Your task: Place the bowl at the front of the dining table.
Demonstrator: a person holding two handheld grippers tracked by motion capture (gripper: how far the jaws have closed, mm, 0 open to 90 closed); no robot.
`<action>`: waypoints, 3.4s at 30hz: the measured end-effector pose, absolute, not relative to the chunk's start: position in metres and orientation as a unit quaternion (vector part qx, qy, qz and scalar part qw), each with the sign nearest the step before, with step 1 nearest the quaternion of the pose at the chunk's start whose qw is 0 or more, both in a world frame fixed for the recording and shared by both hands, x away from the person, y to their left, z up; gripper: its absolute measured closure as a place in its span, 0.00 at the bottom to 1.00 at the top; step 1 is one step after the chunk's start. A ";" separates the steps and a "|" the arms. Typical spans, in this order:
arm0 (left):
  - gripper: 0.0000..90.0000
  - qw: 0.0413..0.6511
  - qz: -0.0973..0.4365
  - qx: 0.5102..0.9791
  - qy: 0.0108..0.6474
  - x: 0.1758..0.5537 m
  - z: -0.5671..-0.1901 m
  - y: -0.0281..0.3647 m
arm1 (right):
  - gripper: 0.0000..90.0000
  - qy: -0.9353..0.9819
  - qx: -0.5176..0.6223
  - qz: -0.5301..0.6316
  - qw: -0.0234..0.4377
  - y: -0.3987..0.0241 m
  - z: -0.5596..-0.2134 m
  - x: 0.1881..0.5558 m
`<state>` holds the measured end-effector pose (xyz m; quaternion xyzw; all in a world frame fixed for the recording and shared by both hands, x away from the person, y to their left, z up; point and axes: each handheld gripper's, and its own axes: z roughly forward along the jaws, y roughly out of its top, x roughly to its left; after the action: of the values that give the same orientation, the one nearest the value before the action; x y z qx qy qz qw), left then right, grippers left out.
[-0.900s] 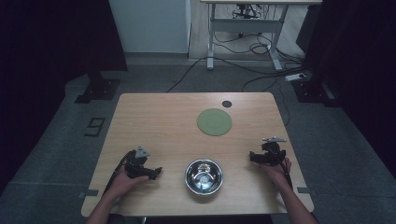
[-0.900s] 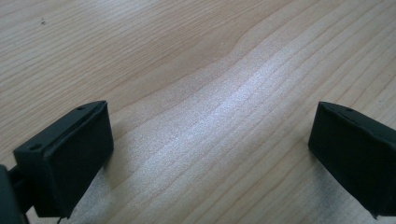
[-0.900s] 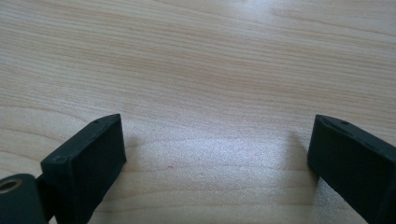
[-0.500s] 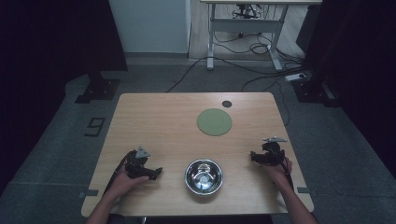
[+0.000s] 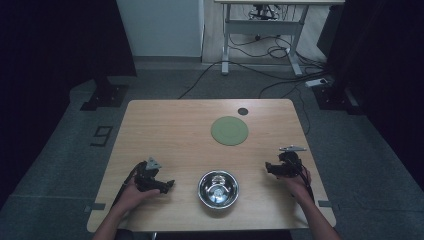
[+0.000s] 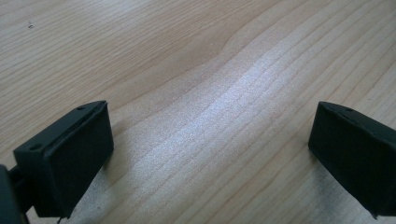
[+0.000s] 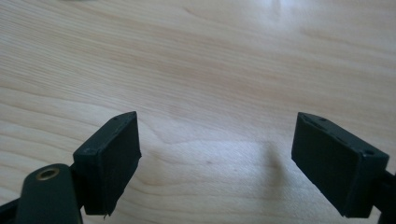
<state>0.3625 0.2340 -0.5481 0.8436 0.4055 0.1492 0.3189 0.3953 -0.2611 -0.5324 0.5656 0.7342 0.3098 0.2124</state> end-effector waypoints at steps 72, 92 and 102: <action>0.00 0.319 0.148 0.846 0.401 0.362 -0.548 0.232 | 0.26 0.781 0.455 0.400 0.154 -0.191 -0.495 0.349; 0.00 0.319 0.147 0.846 0.401 0.362 -0.548 0.232 | 0.28 0.793 0.434 0.409 0.129 -0.169 -0.497 0.343; 0.00 0.319 0.147 0.846 0.401 0.362 -0.548 0.232 | 0.29 0.799 0.424 0.410 0.120 -0.160 -0.498 0.341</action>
<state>0.3615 0.2323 -0.5481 0.8460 0.4007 0.1474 0.3193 0.3413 -0.1600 -0.4983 0.4239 0.7986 0.4098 0.1204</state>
